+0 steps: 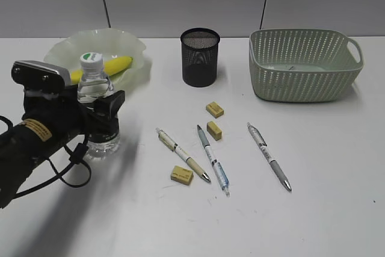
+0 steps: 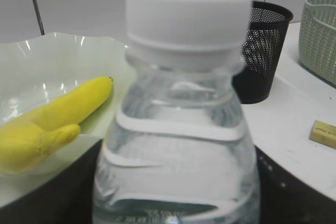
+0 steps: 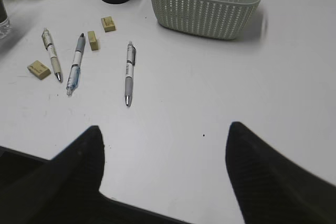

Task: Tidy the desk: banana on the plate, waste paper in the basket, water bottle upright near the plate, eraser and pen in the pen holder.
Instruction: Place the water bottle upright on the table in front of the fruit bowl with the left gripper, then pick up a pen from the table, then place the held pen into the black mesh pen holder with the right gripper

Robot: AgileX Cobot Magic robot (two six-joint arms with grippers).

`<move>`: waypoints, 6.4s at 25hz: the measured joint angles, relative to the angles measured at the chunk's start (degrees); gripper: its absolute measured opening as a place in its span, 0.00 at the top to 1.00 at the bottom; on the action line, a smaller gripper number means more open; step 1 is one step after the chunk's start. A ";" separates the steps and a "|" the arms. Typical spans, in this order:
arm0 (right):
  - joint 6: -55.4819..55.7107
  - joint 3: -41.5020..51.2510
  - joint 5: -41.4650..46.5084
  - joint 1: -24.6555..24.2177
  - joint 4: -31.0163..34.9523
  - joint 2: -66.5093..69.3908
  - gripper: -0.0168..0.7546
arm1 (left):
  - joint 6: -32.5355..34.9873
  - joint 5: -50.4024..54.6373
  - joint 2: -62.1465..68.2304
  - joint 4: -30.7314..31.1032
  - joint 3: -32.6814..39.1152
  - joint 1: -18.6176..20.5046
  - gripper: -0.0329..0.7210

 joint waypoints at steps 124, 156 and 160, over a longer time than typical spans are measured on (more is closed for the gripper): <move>4.49 -48.23 -4.30 13.68 -3.20 121.05 0.84 | -1.13 128.70 -112.42 3.48 -3.32 0.00 0.38; -0.78 -48.89 -75.07 13.68 -0.62 112.31 0.84 | -1.13 128.70 -112.42 3.48 -3.32 0.00 0.38; 1.45 -52.38 -75.97 13.68 -3.58 117.34 0.84 | -1.13 128.70 -112.42 3.48 -3.32 0.00 0.38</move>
